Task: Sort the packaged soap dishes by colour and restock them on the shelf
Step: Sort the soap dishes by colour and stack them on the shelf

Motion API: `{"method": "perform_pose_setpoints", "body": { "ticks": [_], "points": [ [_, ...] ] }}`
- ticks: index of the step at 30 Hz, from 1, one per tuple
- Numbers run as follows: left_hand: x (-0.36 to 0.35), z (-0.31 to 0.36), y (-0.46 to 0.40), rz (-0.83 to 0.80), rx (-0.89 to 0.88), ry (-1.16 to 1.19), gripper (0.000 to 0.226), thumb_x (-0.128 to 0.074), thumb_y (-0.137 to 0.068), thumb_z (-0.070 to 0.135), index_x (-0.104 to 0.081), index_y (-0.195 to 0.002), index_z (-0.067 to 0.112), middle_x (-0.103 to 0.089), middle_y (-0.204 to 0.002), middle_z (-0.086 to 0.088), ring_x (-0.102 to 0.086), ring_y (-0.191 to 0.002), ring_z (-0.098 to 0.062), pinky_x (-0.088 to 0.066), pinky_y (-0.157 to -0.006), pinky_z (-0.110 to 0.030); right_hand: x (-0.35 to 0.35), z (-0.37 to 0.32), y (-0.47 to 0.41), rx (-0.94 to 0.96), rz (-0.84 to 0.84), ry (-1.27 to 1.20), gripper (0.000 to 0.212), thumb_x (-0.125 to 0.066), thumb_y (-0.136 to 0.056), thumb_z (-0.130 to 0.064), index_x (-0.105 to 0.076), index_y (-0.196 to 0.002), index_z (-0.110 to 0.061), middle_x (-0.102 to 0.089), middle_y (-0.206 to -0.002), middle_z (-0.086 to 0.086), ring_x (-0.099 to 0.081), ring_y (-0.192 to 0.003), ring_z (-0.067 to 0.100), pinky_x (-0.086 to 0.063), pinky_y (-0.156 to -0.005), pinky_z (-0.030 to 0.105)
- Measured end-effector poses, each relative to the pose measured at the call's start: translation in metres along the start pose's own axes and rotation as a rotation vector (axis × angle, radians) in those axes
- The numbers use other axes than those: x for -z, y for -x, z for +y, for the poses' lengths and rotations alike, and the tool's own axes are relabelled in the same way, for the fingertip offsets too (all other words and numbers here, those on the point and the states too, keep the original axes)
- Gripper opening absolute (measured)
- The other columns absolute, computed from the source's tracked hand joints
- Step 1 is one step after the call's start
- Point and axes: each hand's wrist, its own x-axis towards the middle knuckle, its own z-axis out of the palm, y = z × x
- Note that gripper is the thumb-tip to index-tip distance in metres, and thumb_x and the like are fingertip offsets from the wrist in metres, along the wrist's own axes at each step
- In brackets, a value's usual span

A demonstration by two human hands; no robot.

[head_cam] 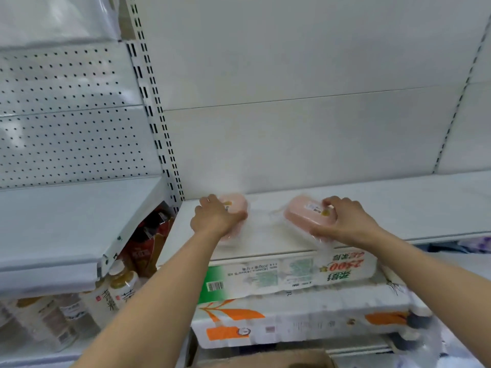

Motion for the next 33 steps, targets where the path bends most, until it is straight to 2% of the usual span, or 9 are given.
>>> {"method": "perform_pose_setpoints", "body": {
  "ticks": [2,5,9,12,14,16,20,25,33],
  "points": [
    [-0.008,0.004,-0.015,-0.015,0.043,-0.093,0.093,-0.058,-0.08,0.07,-0.028,-0.145,0.01,-0.031,-0.147,-0.009,-0.039,-0.133,-0.031,-0.04,-0.094,-0.041,-0.001,0.003,-0.017,-0.006,-0.015,0.065,0.103,-0.053,-0.041,-0.081,-0.047,-0.127,-0.024,-0.053,-0.115,0.001,-0.044,-0.109,0.02,-0.044,-0.081,0.034],
    [-0.009,0.005,-0.034,-0.095,0.108,-0.115,0.092,-0.046,-0.087,0.072,-0.022,-0.15,0.01,-0.021,-0.155,-0.011,-0.05,-0.126,-0.033,-0.047,-0.094,-0.038,-0.004,0.014,-0.042,-0.025,0.001,0.114,0.095,-0.067,-0.056,-0.075,-0.045,-0.134,-0.025,-0.053,-0.121,0.002,-0.044,-0.116,0.021,-0.045,-0.082,0.035],
    [0.007,-0.007,-0.041,-0.08,-0.005,0.102,0.047,-0.048,-0.098,0.043,-0.043,-0.137,0.015,-0.054,-0.129,-0.008,-0.07,-0.085,-0.027,-0.061,-0.076,-0.041,-0.001,0.033,-0.059,-0.046,-0.016,0.046,0.078,-0.06,-0.08,-0.066,-0.041,-0.142,-0.025,-0.048,-0.135,0.005,-0.043,-0.128,0.023,-0.043,-0.099,0.043],
    [0.004,-0.033,-0.033,-0.112,-0.331,0.064,0.047,-0.055,-0.091,0.005,-0.051,-0.133,0.025,-0.047,-0.144,0.004,-0.049,-0.127,-0.018,-0.038,-0.106,-0.029,0.001,0.045,-0.062,0.01,0.039,-0.026,0.046,-0.035,-0.089,-0.069,-0.057,-0.117,-0.04,-0.056,-0.123,0.003,-0.052,-0.111,0.021,-0.044,-0.088,0.04],
    [-0.002,-0.045,-0.026,-0.224,-0.475,0.075,0.064,-0.061,-0.081,-0.002,-0.05,-0.136,0.029,-0.04,-0.148,0.011,-0.031,-0.14,-0.011,-0.021,-0.112,-0.021,0.003,0.045,-0.062,0.012,0.067,-0.064,0.049,-0.024,-0.089,-0.069,-0.063,-0.094,-0.039,-0.062,-0.109,0.0,-0.055,-0.097,0.02,-0.046,-0.08,0.04],
    [-0.012,-0.05,-0.025,-0.232,-0.504,0.138,0.067,-0.069,-0.079,0.004,-0.048,-0.137,0.032,-0.041,-0.146,0.012,-0.032,-0.14,-0.009,-0.021,-0.112,-0.02,0.005,0.041,-0.062,0.009,0.054,-0.071,0.06,-0.022,-0.091,-0.069,-0.071,-0.09,-0.035,-0.067,-0.104,-0.007,-0.059,-0.094,0.019,-0.048,-0.082,0.04],
    [-0.035,-0.039,-0.03,0.044,-0.506,-0.008,0.059,-0.073,-0.081,0.032,-0.052,-0.136,0.037,-0.047,-0.142,0.014,-0.038,-0.13,-0.016,-0.037,-0.103,-0.036,0.01,0.033,-0.066,0.005,-0.057,-0.098,0.07,-0.021,-0.085,-0.08,-0.072,-0.1,-0.034,-0.067,-0.11,-0.013,-0.059,-0.099,0.014,-0.043,-0.084,0.038],
    [-0.059,-0.021,-0.036,0.249,-0.437,-0.006,0.055,-0.077,-0.077,0.039,-0.061,-0.128,0.029,-0.056,-0.124,0.004,-0.045,-0.114,-0.024,-0.044,-0.087,-0.036,0.007,0.03,-0.069,0.065,-0.22,0.279,0.076,-0.054,-0.068,-0.079,-0.039,-0.137,-0.051,-0.046,-0.127,-0.007,-0.049,-0.118,0.02,-0.044,-0.088,0.037],
    [-0.07,-0.003,-0.06,0.292,-0.282,0.032,0.031,-0.064,-0.089,0.028,-0.058,-0.119,0.02,-0.052,-0.122,0.001,-0.041,-0.119,-0.02,-0.046,-0.075,-0.033,0.004,0.022,-0.107,0.076,0.024,0.122,0.064,-0.067,-0.071,-0.061,-0.049,-0.126,-0.034,-0.055,-0.104,-0.004,-0.055,-0.092,0.018,-0.047,-0.073,0.034]
  ]
}}
